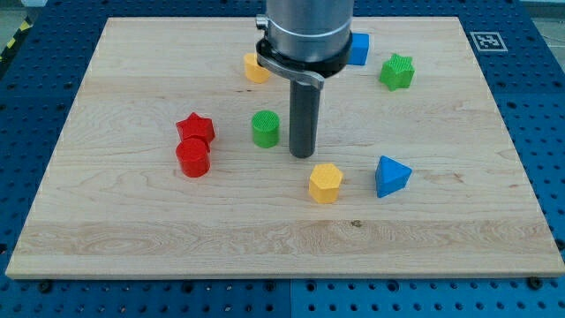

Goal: Move the green circle above the red star

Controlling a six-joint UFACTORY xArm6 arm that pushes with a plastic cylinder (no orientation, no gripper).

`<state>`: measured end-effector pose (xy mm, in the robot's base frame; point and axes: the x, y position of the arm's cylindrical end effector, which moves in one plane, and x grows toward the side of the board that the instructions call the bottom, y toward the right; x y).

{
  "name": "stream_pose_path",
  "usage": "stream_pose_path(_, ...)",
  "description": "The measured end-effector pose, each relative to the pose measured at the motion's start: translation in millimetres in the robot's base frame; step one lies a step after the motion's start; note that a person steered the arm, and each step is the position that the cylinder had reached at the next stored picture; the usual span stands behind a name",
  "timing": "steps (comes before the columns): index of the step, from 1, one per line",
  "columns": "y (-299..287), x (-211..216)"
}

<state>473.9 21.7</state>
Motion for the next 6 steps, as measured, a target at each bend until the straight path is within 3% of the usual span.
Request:
stream_pose_path(3,-75.1,-62.6)
stream_pose_path(4,-14.5,-63.3)
stream_pose_path(6,-82.7,-63.3)
